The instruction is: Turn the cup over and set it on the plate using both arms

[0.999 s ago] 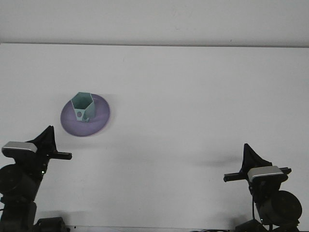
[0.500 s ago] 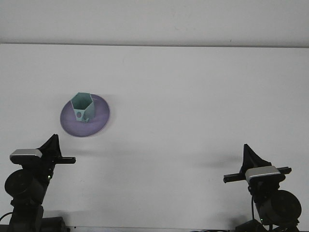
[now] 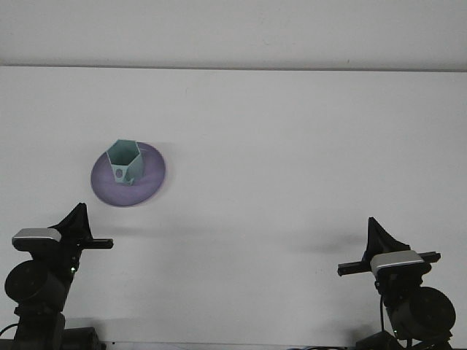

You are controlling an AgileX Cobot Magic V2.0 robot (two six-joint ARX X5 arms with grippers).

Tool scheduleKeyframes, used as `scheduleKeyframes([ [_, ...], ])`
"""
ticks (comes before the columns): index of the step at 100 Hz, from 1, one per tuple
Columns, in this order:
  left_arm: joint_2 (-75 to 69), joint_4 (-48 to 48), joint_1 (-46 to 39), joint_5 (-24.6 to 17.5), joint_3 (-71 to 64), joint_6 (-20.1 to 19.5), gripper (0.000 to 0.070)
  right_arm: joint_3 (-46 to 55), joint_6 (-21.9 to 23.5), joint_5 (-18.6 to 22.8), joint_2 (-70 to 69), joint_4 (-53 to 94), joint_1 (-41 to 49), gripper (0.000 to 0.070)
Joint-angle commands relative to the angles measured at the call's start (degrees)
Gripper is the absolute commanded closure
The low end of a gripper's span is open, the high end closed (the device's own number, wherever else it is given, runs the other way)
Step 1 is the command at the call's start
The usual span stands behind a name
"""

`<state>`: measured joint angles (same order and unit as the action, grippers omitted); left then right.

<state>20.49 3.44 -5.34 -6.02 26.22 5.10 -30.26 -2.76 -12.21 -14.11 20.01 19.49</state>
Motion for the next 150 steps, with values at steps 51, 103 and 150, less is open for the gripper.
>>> scheduleKeyframes([
  [51,-19.47,-12.79,7.72,8.7,-23.15,-4.61,0.0685,-0.07,-0.26,-0.07,-0.2,-0.7,0.15,0.07],
  [103,-20.31,-13.86,8.33,8.17,-25.42,-4.61,0.0685,-0.09,-0.26,-0.09,-0.2,-0.7,0.15,0.07],
  [150,-20.31,-13.86,8.33,8.17,-25.42,-4.61,0.0685,-0.09,-0.7,-0.22,-0.2,-0.7,0.15,0.07],
])
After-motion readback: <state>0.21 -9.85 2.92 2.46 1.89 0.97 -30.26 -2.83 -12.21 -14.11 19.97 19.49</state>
